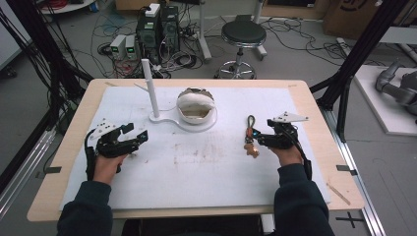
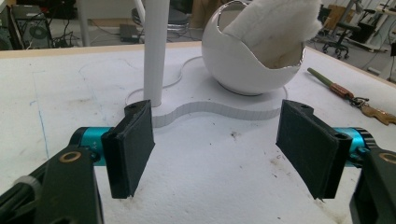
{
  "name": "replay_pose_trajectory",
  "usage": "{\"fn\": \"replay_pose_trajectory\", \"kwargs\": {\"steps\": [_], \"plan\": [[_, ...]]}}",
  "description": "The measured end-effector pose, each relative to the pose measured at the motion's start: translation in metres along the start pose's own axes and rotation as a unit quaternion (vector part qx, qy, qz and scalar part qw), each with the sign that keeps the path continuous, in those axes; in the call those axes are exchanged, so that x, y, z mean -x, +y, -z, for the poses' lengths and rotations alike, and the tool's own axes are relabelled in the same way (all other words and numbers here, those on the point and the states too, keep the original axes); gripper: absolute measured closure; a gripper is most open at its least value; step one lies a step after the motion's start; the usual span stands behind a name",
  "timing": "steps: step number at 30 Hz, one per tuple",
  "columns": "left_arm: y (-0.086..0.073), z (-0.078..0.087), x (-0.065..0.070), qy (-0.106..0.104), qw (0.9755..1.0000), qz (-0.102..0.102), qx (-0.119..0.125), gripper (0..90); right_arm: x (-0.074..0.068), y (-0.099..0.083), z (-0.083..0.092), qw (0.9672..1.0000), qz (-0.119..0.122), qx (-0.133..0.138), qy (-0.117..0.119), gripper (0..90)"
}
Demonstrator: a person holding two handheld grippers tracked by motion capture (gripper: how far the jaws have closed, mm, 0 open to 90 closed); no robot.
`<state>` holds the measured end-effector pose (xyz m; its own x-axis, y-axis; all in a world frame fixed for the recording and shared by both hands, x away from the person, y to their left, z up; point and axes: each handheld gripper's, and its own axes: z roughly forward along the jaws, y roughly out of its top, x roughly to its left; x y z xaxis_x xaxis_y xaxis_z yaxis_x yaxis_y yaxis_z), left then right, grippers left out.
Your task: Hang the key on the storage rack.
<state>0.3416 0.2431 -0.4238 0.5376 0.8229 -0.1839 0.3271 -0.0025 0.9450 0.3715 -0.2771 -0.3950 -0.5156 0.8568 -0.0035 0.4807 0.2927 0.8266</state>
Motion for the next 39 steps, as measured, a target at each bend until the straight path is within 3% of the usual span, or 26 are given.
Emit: {"fn": "replay_pose_trajectory", "kwargs": {"steps": [5, 7, 15, 16, 17, 20, 23, 24, 28, 33, 34, 36, 37, 38, 39], "plan": [[-0.001, -0.001, -0.001, 0.0, 1.0, 0.004, -0.001, 27.3, 0.001, -0.005, -0.01, 0.9995, -0.013, -0.024, -0.014, 25.5], [0.0, -0.001, 0.001, -0.001, 1.0, -0.001, -0.003, 27.3, 0.0, -0.008, -0.02, 0.9984, -0.022, -0.046, -0.023, 30.2], [0.0, -0.003, 0.004, -0.004, 0.9999, -0.006, -0.009, 27.3, 0.005, -0.012, -0.045, 0.9956, -0.06, -0.069, -0.02, 43.8], [0.0, -0.004, 0.005, -0.005, 0.9999, -0.006, -0.009, 27.3, 0.005, -0.014, -0.053, 0.9935, -0.059, -0.096, -0.015, 51.3], [0.0, -0.005, 0.006, -0.005, 0.9999, -0.007, -0.009, 27.3, 0.005, -0.016, -0.057, 0.9911, -0.061, -0.117, -0.014, 52.3], [-0.001, -0.008, 0.008, -0.009, 0.9997, -0.013, -0.016, 27.4, 0.005, -0.018, -0.059, 0.9906, -0.07, -0.117, -0.009, 54.1], [-0.001, -0.011, 0.011, -0.012, 0.9996, -0.016, -0.02, 27.4, 0.003, -0.018, -0.059, 0.9915, -0.053, -0.118, -0.011, 61.5], [-0.001, -0.011, 0.011, -0.012, 0.9995, -0.017, -0.022, 27.4, 0.001, -0.018, -0.059, 0.992, -0.046, -0.117, 0.008, 75.8], [-0.001, -0.01, 0.011, -0.009, 0.9996, -0.015, -0.022, 27.4, -0.004, -0.016, -0.059, 0.9928, -0.029, -0.116, 0.004, 83.4], [-0.002, -0.009, 0.01, -0.008, 0.9996, -0.013, -0.023, 27.4, 0.003, -0.017, -0.057, 0.9929, -0.053, -0.105, 0.019, 90.0], [-0.002, -0.009, 0.01, -0.007, 0.9996, -0.014, -0.023, 27.4, 0.004, -0.018, -0.057, 0.992, -0.06, -0.106, 0.033, 90.0], [-0.002, -0.009, 0.011, -0.006, 0.9996, -0.014, -0.024, 27.4, 0.002, -0.017, -0.058, 0.9917, -0.066, -0.105, 0.033, 90.0], [-0.002, -0.008, 0.011, -0.005, 0.9996, -0.014, -0.025, 27.4, 0.001, -0.016, -0.057, 0.9924, -0.075, -0.094, 0.027, 79.6], [-0.002, -0.008, 0.011, -0.005, 0.9996, -0.014, -0.025, 27.4, 0.001, -0.016, -0.057, 0.9924, -0.075, -0.094, 0.027, 79.6], [-0.002, -0.009, 0.011, -0.005, 0.9996, -0.013, -0.024, 27.4, 0.002, -0.014, -0.056, 0.9922, -0.087, -0.082, 0.033, 69.5]]}}
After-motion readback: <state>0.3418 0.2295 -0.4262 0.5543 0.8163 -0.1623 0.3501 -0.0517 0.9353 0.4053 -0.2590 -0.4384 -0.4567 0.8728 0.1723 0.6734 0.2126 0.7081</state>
